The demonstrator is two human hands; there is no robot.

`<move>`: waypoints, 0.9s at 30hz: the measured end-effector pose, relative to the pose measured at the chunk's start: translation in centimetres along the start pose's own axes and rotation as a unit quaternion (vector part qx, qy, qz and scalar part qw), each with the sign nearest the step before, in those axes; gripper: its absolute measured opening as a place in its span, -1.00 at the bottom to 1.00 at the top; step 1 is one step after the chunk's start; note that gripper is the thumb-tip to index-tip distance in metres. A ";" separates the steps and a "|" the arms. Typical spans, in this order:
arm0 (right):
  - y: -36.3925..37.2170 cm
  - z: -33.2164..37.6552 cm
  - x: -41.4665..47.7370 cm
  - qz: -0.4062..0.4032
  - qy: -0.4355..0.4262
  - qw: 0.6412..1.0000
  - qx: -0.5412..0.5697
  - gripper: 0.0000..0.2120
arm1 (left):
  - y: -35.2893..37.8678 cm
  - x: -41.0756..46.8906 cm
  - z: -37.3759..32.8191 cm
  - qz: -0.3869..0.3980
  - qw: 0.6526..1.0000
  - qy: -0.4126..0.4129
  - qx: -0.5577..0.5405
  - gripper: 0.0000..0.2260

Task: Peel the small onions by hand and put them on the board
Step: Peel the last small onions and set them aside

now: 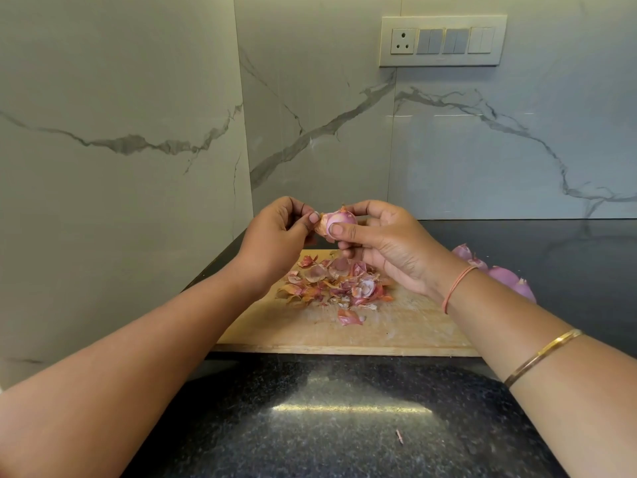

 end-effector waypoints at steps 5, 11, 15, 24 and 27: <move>0.2 0.0 0.1 0.037 0.004 0.999 0.016 -0.78 | -0.1 -0.1 -0.1 0.000 1.000 -0.010 0.004 -0.86; 0.5 -0.1 0.0 0.073 0.016 0.997 0.031 -0.82 | -0.3 -0.1 0.3 -0.007 0.999 -0.029 -0.024 -0.86; 0.6 -0.2 0.0 0.082 0.021 0.996 0.039 -0.79 | -0.2 -0.1 0.8 -0.004 0.996 -0.048 -0.071 -0.86; 1.9 -0.6 -0.3 0.155 0.050 0.986 0.039 -0.61 | -2.1 0.0 3.0 -0.085 0.969 -0.121 -0.201 -0.87; 1.8 -0.6 -0.3 0.141 0.048 0.988 0.044 -0.61 | -2.5 0.1 2.9 -0.077 0.977 -0.107 -0.165 -0.88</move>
Point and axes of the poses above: each hand's wrist, its own x-axis towards the middle knuckle, its own y-axis out of the palm, z = x × y, the point moved 9 cm from there along x, towards the middle knuckle, and after that the axes turned 10 degrees about z, right-handed, at the moved point
